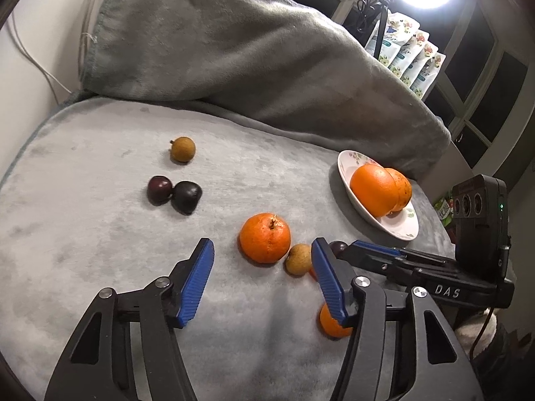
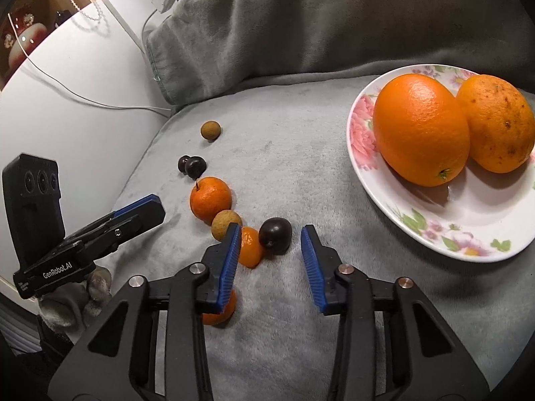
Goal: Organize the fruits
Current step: 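Move both grippers toward the small fruits on the blanket, then grasp the dark plum with the right gripper while the left grasps a small tangerine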
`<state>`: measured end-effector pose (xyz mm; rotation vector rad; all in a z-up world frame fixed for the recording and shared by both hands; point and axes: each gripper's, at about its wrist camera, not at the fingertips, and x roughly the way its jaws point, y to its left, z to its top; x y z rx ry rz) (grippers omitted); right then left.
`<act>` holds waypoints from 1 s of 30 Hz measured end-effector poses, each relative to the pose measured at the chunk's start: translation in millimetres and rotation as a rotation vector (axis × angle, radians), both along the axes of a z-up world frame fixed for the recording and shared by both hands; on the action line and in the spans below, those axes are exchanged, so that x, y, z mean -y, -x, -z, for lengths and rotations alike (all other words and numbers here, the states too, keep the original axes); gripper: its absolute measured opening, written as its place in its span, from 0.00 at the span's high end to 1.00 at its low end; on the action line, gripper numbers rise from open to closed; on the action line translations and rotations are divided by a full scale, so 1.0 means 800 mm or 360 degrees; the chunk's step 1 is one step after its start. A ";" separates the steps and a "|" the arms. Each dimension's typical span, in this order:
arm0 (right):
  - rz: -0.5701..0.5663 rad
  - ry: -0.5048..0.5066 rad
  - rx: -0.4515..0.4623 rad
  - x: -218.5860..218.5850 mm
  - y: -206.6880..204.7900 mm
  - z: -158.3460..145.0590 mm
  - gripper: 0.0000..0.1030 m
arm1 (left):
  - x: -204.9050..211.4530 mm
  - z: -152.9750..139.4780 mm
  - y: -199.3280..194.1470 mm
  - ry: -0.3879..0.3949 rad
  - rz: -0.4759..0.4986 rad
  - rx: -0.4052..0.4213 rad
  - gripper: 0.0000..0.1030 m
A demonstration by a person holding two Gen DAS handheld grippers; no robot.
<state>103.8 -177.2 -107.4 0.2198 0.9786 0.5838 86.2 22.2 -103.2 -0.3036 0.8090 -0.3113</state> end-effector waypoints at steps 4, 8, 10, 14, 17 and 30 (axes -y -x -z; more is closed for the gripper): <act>-0.0008 0.0020 0.0000 -0.006 -0.002 0.002 0.67 | 0.007 0.003 -0.009 -0.0003 0.0025 -0.0017 0.46; 0.0004 0.0020 -0.0011 -0.004 -0.005 0.005 0.68 | 0.010 0.007 -0.016 -0.0010 0.0039 -0.0029 0.46; 0.0005 0.0019 -0.0017 -0.005 -0.007 0.007 0.68 | 0.011 0.010 -0.020 -0.0014 0.0043 -0.0044 0.46; 0.0000 0.0020 -0.0021 -0.007 -0.009 0.009 0.68 | 0.013 0.016 -0.024 -0.0013 0.0055 -0.0066 0.49; 0.0000 0.0009 -0.0031 -0.008 -0.011 0.010 0.68 | 0.014 0.019 -0.027 -0.0007 0.0068 -0.0085 0.49; -0.0016 -0.0025 -0.0033 -0.008 -0.010 0.013 0.77 | 0.007 0.033 -0.038 0.0057 0.0058 -0.0147 0.61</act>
